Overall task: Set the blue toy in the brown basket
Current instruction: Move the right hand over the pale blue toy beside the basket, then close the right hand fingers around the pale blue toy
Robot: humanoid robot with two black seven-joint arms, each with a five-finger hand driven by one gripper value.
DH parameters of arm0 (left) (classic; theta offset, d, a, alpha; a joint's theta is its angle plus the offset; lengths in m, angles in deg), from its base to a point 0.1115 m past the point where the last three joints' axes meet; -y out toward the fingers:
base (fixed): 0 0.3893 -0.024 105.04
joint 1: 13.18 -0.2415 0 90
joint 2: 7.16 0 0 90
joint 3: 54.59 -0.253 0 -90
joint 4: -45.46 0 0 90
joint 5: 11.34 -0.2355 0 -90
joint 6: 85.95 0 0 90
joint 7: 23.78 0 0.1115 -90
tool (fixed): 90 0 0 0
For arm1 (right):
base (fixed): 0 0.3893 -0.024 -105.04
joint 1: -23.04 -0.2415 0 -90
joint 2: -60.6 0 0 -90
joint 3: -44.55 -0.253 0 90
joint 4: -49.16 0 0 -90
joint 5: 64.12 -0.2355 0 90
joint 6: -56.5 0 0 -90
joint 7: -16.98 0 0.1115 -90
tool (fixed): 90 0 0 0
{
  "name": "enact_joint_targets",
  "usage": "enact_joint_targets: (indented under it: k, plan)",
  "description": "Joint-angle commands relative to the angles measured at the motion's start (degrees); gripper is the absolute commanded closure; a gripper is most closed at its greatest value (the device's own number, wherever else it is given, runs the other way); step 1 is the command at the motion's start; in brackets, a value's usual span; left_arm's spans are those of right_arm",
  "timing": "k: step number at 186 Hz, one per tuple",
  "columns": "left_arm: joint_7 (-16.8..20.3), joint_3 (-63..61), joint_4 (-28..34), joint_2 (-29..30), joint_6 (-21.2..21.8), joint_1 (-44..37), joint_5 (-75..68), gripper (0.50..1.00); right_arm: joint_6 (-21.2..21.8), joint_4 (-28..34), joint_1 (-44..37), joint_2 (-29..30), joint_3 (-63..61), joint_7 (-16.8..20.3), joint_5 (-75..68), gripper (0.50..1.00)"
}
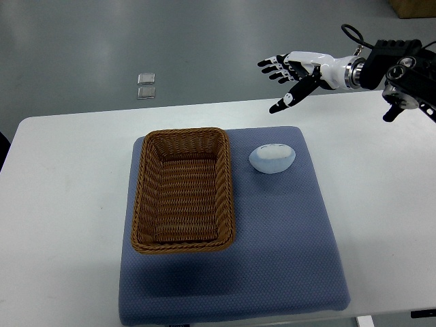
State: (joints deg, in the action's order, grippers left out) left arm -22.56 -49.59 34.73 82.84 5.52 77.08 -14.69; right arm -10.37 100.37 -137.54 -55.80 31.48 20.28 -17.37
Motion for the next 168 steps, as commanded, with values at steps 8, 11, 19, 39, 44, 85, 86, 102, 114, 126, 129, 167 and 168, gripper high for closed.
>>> enact_joint_targets:
  k: [8, 11, 19, 39, 44, 85, 86, 102, 114, 126, 129, 167, 168]
  plan:
    - [0.01, 0.09, 0.09, 0.0, 0.03, 0.01, 0.02, 0.5, 1.92, 2.58, -7.99, 0.29, 14.56, 1.97, 0.88, 0.536]
    - [0.01, 0.09, 0.09, 0.0, 0.03, 0.01, 0.02, 0.5, 2.01, 2.84, -8.34, 0.29, 15.36, 2.15, 0.88, 0.536]
    - [0.01, 0.09, 0.09, 0.0, 0.03, 0.01, 0.02, 0.5, 2.1, 4.16, -10.28, 0.55, 18.08, 2.59, 0.79, 0.536]
    - [0.01, 0.18, 0.09, 0.0, 0.03, 0.01, 0.02, 0.5, 1.83, 6.8, -12.3, 1.17, 21.07, 3.9, 0.35, 0.536]
    - [0.01, 0.18, 0.09, 0.0, 0.03, 0.01, 0.02, 0.5, 1.57, 7.06, -12.3, 1.7, 21.16, 4.17, 0.27, 0.536]
    - [0.01, 0.18, 0.09, 0.0, 0.03, 0.01, 0.02, 0.5, 0.87, 6.89, -8.52, 3.54, 21.24, 4.26, 1.15, 0.536]
    - [0.01, 0.18, 0.18, 0.0, 0.03, 0.01, 0.02, 0.5, 0.78, 6.89, -8.26, 3.63, 21.24, 4.26, 1.15, 0.536]
    - [0.01, 0.27, 0.26, 0.0, 0.03, 0.01, 0.02, 0.5, -1.42, 6.54, -6.76, 3.98, 21.24, 4.26, 1.23, 0.536]
    - [0.01, 0.27, 0.35, 0.0, 0.03, 0.01, 0.02, 0.5, -2.3, 6.45, -5.62, 4.51, 21.24, 4.17, 1.32, 0.538]
    - [0.01, 0.27, 0.35, 0.0, 0.03, 0.01, 0.02, 0.5, -2.83, 6.18, -5.0, 4.77, 21.24, 4.08, 1.67, 0.538]
    - [0.01, 0.27, 0.35, 0.0, 0.03, 0.01, 0.02, 0.5, -3.26, 6.01, -4.74, 4.95, 21.24, 4.08, 1.93, 0.54]
    - [0.01, 0.27, 0.44, 0.0, 0.03, -0.08, 0.02, 0.5, -6.43, 3.99, -2.45, 6.36, 21.24, 3.9, 3.17, 0.583]
    - [0.01, 0.27, 0.44, 0.0, 0.03, -0.08, 0.02, 0.5, -6.43, 3.99, -2.37, 6.36, 21.24, 3.9, 3.17, 0.589]
